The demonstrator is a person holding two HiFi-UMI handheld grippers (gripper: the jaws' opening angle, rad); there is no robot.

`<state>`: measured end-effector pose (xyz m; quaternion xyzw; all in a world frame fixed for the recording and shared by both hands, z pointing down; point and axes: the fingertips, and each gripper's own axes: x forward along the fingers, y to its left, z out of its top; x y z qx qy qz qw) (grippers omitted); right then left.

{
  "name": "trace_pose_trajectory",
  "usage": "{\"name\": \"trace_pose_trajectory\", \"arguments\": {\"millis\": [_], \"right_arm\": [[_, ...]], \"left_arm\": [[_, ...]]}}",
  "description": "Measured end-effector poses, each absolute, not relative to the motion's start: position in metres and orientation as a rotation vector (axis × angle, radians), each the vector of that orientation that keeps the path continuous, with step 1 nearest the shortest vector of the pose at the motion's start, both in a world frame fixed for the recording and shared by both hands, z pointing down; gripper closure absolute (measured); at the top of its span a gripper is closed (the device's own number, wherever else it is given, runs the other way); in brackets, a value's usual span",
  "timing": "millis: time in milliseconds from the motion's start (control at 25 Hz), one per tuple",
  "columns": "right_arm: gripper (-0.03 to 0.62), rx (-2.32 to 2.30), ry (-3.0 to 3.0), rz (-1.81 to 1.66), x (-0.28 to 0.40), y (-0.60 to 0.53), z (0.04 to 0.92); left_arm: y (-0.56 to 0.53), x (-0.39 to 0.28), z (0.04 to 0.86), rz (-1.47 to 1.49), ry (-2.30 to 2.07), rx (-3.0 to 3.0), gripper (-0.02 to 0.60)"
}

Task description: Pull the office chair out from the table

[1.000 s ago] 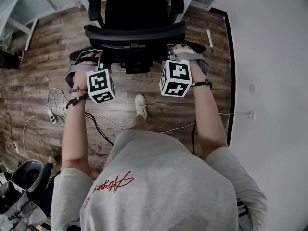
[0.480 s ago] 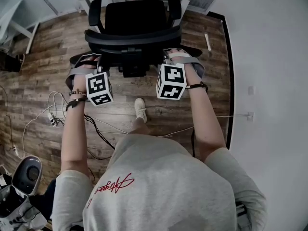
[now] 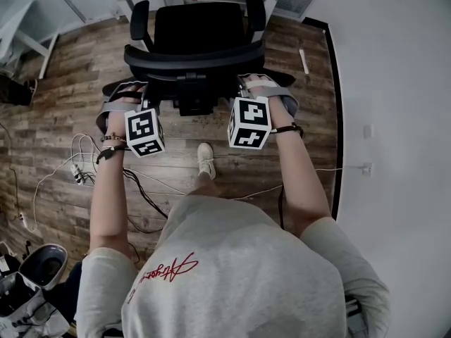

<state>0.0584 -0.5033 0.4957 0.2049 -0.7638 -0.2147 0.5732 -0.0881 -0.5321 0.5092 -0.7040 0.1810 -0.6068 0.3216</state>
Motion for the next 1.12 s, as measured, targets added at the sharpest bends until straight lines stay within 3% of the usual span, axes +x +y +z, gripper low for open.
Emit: {"name": "trace_pose_trajectory", "arguments": {"millis": [1120], "right_arm": [[0.485,0.485,-1.78,-0.544,0.053,-0.411,0.498]], "left_arm": [[-0.439,-0.094,0.511,-1.563,0.507,-1.82,0.503]]}}
